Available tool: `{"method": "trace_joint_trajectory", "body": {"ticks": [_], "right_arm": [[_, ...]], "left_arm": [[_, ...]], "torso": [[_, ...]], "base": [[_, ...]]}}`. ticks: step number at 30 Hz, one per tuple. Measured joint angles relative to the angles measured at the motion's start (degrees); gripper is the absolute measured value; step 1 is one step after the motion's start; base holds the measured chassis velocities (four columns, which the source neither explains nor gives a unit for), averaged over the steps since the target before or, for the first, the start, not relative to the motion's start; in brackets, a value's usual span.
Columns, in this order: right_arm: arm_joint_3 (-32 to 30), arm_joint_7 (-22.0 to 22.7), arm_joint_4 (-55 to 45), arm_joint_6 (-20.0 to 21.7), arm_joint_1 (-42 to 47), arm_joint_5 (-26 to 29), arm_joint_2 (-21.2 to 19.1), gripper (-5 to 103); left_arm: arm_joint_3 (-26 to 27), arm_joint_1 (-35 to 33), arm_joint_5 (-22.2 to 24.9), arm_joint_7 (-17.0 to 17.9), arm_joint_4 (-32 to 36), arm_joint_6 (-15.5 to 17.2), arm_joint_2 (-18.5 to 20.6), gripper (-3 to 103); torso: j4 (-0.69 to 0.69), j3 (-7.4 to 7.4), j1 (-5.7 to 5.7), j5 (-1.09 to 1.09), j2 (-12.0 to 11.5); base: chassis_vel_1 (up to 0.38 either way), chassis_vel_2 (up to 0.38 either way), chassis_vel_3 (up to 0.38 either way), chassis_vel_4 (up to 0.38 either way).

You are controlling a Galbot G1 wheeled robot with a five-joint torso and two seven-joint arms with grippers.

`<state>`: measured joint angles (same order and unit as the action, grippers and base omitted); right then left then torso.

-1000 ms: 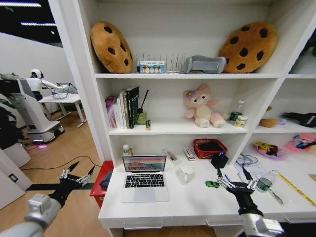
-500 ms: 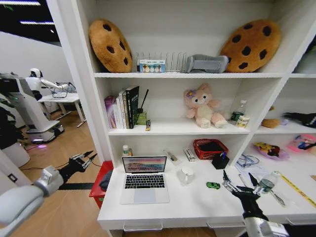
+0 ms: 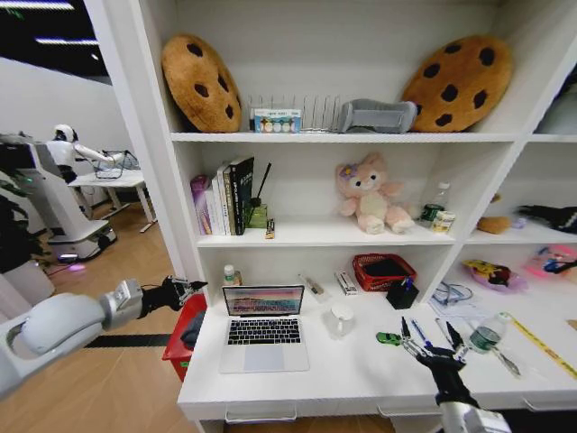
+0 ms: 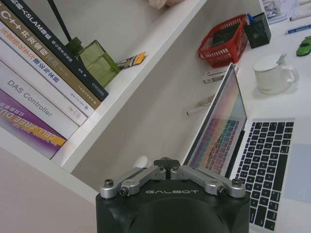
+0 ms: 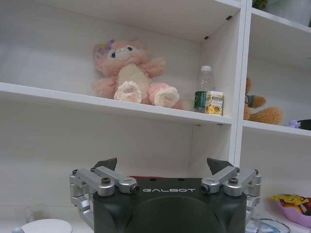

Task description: Organize the objects on the table.

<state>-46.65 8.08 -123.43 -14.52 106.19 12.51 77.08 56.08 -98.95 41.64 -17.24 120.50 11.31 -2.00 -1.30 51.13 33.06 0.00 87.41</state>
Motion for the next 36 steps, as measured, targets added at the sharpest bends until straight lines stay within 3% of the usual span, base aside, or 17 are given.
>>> {"method": "trace_joint_trajectory", "body": {"ticks": [8, 10, 13, 25, 30, 31, 33, 34, 35, 36], "right_arm": [[0.30, 0.00, 0.42, 0.51, -0.74, 0.00, -0.27, 100], [0.82, -0.02, 0.74, 0.67, -1.03, -0.34, -0.08, 100], [1.23, -0.03, 0.80, 0.98, -1.29, -0.63, 0.09, 100], [1.04, -0.16, 1.15, 1.44, -2.02, -0.38, -0.01, 100], [1.50, -0.48, 1.27, 1.59, -2.57, -0.45, -0.02, 100], [1.51, -0.57, 1.31, 1.60, -2.65, -0.44, 0.04, 100], [1.33, -0.86, 1.46, 1.58, -2.68, -0.45, 0.45, 100], [1.33, -0.86, 1.46, 1.58, -2.68, -0.45, 0.45, 100], [1.22, -0.94, 1.48, 1.51, -2.62, -0.45, 0.63, 100], [0.95, -0.95, 1.48, 1.44, -2.45, -0.42, 0.70, 100]], "left_arm": [[1.29, -0.39, 0.58, 1.44, -2.86, 0.33, 3.17, 0], [0.99, -1.01, 0.95, 4.12, -2.75, 0.32, 3.22, 0], [0.86, -1.29, 0.80, 4.97, -2.61, 0.33, 3.51, 0], [2.09, -2.32, -0.35, 4.76, -2.96, 0.07, 6.12, 0], [4.40, -4.73, -0.59, 3.72, -2.86, -0.08, 9.92, 0], [6.83, -6.49, -0.61, 3.34, -3.13, -0.12, 11.59, 0], [23.21, -16.60, -0.74, 3.53, -5.47, -0.58, 19.95, 0], [23.21, -16.60, -0.74, 3.53, -5.47, -0.58, 19.95, 0], [28.64, -21.67, -0.41, 3.98, -6.27, -0.82, 22.76, 0], [31.30, -25.42, 0.27, 4.06, -6.63, -0.54, 24.51, 0]], "torso": [[0.00, 0.00, 0.00, 0.00, 0.00], [0.00, 0.00, 0.00, -0.01, 0.00], [0.01, 0.00, 0.00, -0.01, 0.00], [0.00, 0.00, 0.00, -0.01, 0.00], [0.01, 0.00, 0.00, -0.01, 0.00], [0.03, 0.00, 0.00, -0.02, 0.00], [0.02, -0.01, 0.00, 0.05, 0.01], [0.02, -0.01, 0.00, 0.05, 0.01], [-0.08, -0.02, -0.01, 0.15, 0.01], [-0.10, -0.01, 0.00, 0.07, 0.01]], "base": [[0.000, 0.000, 0.000, 0.000], [0.000, 0.000, 0.000, 0.000], [0.000, 0.000, 0.000, 0.000], [0.000, 0.000, 0.000, 0.000], [0.000, 0.000, 0.000, 0.000], [0.000, 0.000, 0.000, 0.000], [0.000, 0.000, 0.000, 0.000], [0.000, 0.000, 0.000, 0.000], [0.000, 0.000, 0.000, 0.000], [0.000, 0.000, 0.000, 0.000]]}}
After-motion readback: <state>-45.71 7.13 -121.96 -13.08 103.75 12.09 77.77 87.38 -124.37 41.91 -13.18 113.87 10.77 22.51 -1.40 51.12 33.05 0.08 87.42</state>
